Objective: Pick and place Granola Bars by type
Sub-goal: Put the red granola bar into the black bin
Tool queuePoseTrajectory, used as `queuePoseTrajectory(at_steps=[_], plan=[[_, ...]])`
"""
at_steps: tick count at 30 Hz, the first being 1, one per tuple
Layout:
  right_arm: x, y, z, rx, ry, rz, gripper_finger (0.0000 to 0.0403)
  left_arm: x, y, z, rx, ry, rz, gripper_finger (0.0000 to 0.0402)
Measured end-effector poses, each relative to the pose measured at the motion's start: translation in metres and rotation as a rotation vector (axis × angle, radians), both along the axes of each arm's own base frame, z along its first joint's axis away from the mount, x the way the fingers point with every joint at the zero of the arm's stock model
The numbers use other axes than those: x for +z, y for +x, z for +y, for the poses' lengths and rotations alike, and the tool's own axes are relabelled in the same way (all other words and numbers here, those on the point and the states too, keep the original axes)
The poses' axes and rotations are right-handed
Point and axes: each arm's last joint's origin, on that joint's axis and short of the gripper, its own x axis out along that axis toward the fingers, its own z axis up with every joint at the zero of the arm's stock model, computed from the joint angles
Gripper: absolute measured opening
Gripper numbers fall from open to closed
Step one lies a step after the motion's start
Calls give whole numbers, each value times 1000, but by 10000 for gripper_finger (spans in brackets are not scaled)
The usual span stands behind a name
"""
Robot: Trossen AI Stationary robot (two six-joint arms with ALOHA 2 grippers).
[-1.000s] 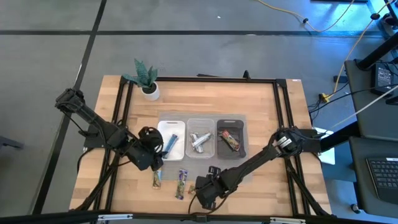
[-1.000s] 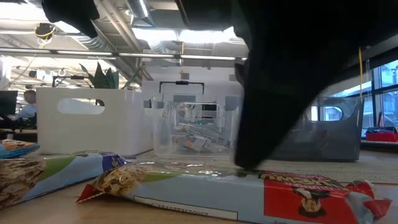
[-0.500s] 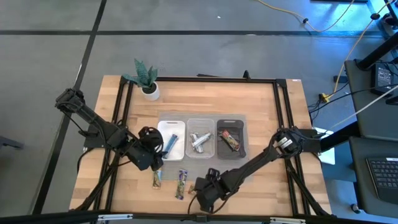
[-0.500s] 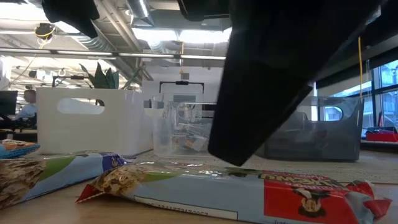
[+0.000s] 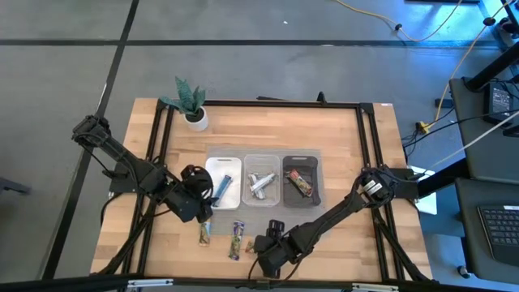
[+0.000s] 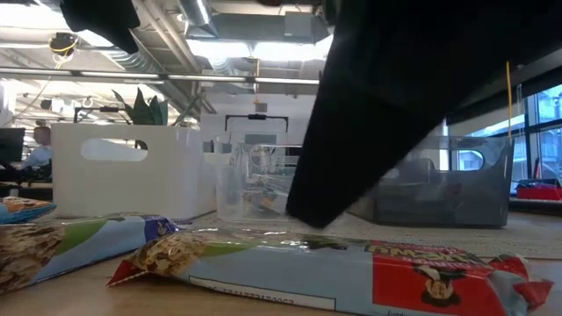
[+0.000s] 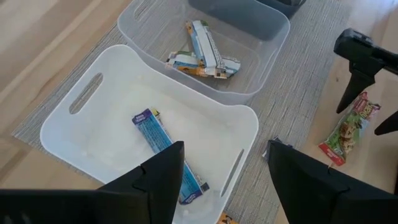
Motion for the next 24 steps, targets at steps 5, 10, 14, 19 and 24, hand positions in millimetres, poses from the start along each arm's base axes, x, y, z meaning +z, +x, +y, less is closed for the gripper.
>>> queuePoseTrajectory(at_steps=[5,10,14,19,24], plan=[[-13,2,4,12,10,13,269,0,0,0,0,1,0,222],[-19,2,5,-13,14,22,253,0,0,0,1,3,0,222],[-20,1,4,-9,1,30,219,0,0,0,1,3,1,220],[-21,0,3,1,-26,39,167,0,0,0,1,3,1,221],[-18,-1,2,-19,-10,48,135,0,0,0,1,4,1,223]])
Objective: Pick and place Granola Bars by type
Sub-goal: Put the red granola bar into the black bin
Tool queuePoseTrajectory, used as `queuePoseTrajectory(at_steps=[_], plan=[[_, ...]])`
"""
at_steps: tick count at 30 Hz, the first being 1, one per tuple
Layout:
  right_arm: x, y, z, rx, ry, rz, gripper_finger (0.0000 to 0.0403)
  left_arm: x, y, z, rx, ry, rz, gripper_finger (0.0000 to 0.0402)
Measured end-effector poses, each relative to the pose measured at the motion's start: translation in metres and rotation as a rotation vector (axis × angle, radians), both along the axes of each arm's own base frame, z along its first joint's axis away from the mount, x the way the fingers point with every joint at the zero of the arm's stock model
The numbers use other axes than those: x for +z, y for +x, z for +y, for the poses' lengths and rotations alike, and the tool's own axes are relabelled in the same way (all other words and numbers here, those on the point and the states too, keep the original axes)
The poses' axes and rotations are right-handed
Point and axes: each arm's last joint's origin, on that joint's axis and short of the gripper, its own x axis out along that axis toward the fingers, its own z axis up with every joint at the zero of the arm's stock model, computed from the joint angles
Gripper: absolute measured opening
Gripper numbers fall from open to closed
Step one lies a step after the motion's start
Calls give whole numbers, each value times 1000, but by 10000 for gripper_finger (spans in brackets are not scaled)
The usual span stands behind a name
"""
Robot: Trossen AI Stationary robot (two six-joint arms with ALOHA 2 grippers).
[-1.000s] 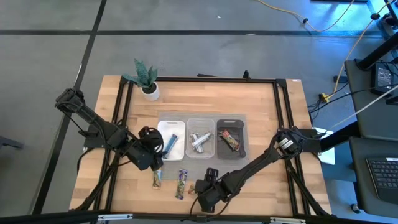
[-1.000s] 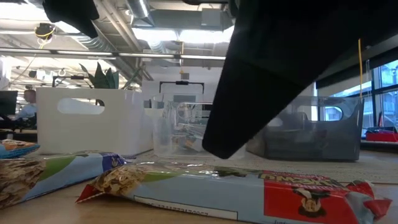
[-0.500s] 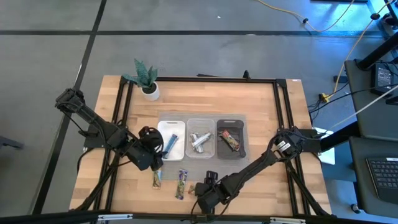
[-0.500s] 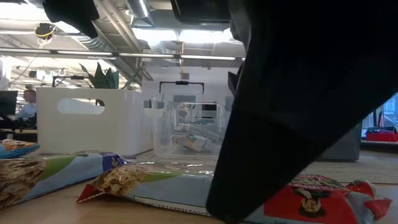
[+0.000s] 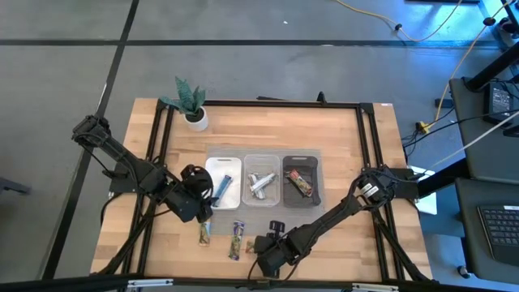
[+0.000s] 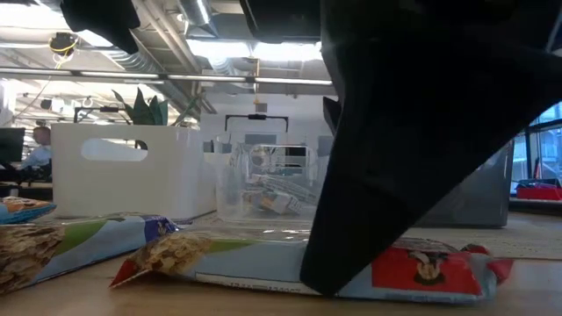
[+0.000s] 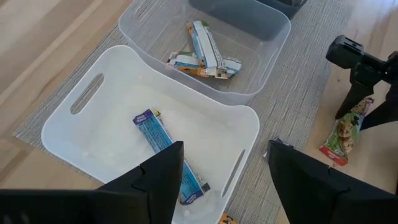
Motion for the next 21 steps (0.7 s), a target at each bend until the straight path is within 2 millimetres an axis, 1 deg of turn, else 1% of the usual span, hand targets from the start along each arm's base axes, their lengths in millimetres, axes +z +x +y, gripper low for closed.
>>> queuePoseTrajectory(at_steps=[4,8,11,13,15,18,21], plan=[[10,-4,-2,-4,14,28,134,0,0,0,0,0,1,220],[41,-5,-4,-15,32,6,137,0,0,0,-1,-1,1,221],[64,-7,-10,-33,33,-1,134,0,0,0,-1,0,2,223],[87,-13,-20,-105,8,1,132,0,0,0,-2,-3,4,223],[117,-19,-33,-204,-16,-24,132,0,0,0,-7,-13,10,222],[156,-34,-56,-400,-63,-48,134,-1,0,-1,-2,-43,17,220],[182,-55,-80,-606,-119,-46,134,-1,-1,-1,-5,-61,25,220]])
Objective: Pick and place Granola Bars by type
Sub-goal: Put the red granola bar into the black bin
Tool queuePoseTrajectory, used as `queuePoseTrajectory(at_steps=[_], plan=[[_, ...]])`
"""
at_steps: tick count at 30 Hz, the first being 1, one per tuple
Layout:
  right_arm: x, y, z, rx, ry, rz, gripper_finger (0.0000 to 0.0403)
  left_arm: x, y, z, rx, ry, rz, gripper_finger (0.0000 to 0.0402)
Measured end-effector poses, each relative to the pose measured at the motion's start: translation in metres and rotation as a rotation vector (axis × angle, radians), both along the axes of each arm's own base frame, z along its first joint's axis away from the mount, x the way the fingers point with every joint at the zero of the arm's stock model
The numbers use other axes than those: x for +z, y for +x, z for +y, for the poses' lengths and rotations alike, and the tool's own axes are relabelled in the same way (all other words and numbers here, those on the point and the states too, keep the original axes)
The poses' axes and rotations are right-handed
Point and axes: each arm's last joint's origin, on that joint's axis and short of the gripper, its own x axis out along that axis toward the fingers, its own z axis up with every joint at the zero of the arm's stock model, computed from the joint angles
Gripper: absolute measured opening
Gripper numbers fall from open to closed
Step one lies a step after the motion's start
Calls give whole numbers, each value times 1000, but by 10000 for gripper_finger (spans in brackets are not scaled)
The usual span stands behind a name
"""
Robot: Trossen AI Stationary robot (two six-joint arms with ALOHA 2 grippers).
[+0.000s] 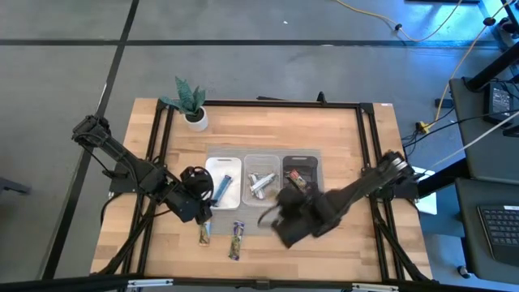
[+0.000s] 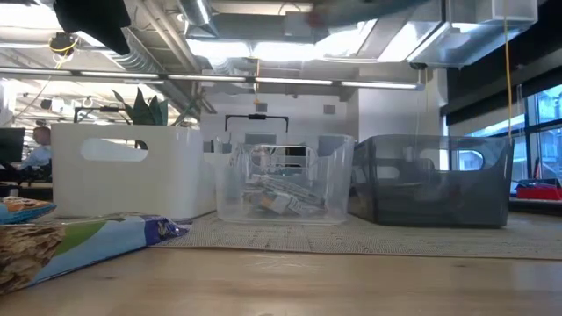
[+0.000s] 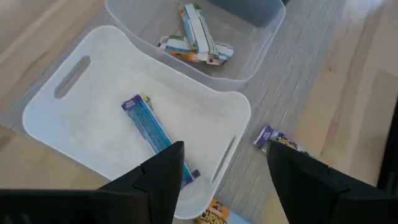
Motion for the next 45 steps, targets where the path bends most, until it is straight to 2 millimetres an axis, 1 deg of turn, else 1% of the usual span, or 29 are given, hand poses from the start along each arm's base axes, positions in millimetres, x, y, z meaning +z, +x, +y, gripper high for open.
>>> queuePoseTrajectory(at_steps=[2,4,6,8,10,13,16,20,23,27,35,38,45], plan=[[12,-13,-15,-104,-9,29,134,0,0,0,-1,-4,2,221],[15,-25,-28,-179,-33,88,134,0,0,0,11,-13,-1,222],[13,-28,-37,-207,-34,91,134,0,0,0,17,-18,-3,223],[6,-27,-46,-218,-17,83,134,0,0,0,19,-20,-3,223],[-4,-26,-53,-208,1,99,134,0,0,0,23,-23,-5,221],[-31,-25,-63,-220,15,192,134,0,0,0,35,-32,-7,220],[-55,-23,-74,-223,46,249,134,0,0,0,37,-33,-7,221],[-82,-18,-89,-224,115,276,134,0,0,0,37,-33,-7,223],[-100,-14,-99,-218,165,254,134,0,0,0,37,-33,-7,222],[-113,-14,-111,-224,166,252,135,0,0,0,36,-34,-6,220],[-130,-20,-128,-257,153,298,135,0,0,0,36,-36,-5,223],[-134,-23,-129,-257,162,319,135,0,0,0,37,-39,-5,222],[-135,-23,-128,-204,184,345,135,-1,0,-1,20,-67,15,220]])
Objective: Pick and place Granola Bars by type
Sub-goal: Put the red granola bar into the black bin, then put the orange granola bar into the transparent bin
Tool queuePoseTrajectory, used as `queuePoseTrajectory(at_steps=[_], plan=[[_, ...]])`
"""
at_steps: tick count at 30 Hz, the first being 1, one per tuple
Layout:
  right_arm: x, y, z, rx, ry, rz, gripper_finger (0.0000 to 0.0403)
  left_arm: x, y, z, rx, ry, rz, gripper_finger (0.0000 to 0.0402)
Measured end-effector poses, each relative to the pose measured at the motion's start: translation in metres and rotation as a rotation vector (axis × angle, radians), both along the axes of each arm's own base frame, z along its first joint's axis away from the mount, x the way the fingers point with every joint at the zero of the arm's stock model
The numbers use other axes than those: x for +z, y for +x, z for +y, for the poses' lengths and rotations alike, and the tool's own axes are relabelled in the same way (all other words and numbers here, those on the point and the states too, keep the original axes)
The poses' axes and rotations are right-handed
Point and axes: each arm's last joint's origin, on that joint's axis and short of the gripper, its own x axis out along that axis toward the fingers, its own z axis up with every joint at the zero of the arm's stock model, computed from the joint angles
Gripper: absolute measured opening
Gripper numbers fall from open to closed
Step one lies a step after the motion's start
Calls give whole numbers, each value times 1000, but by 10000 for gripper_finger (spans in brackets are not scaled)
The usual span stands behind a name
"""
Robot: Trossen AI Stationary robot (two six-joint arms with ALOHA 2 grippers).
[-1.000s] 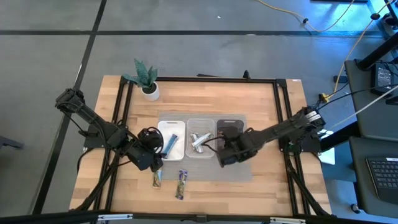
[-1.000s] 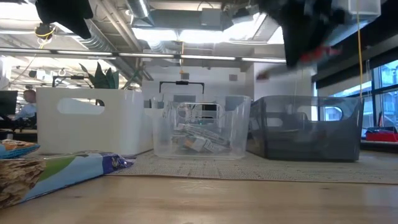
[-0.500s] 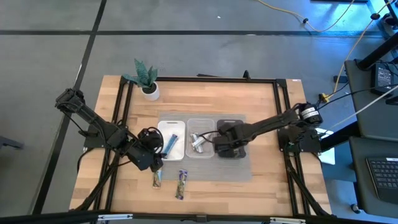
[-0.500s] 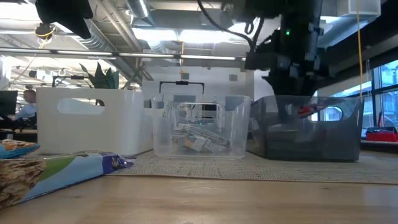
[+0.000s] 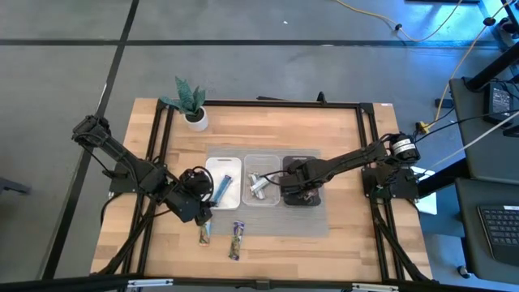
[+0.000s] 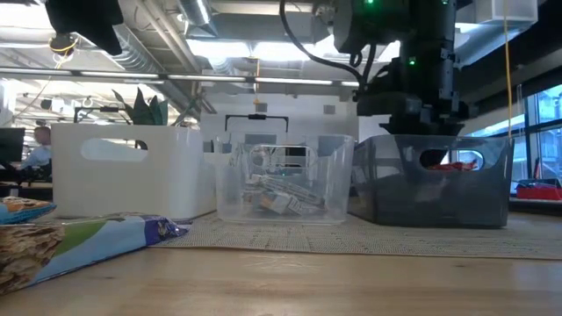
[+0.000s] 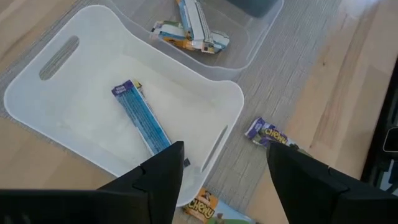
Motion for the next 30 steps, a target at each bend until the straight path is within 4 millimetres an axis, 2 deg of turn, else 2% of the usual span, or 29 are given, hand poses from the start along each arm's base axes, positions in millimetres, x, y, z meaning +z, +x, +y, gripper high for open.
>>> queuePoseTrajectory(at_steps=[6,10,15,20,22,26,30], plan=[[0,1,-4,47,3,12,155,0,0,0,0,-1,0,223],[10,3,-4,98,-4,29,173,0,0,0,19,-15,-3,220],[34,9,-3,215,-8,55,178,0,0,0,63,-53,-8,220],[72,10,4,356,-22,2,175,-1,-1,-2,69,-131,26,223],[90,2,11,436,-27,-59,174,-1,-2,-4,93,-193,46,223],[125,-30,21,537,-26,-178,174,-3,-5,-11,144,-322,101,223],[155,-62,24,527,-54,-316,174,-10,-8,-24,234,-407,150,222]])
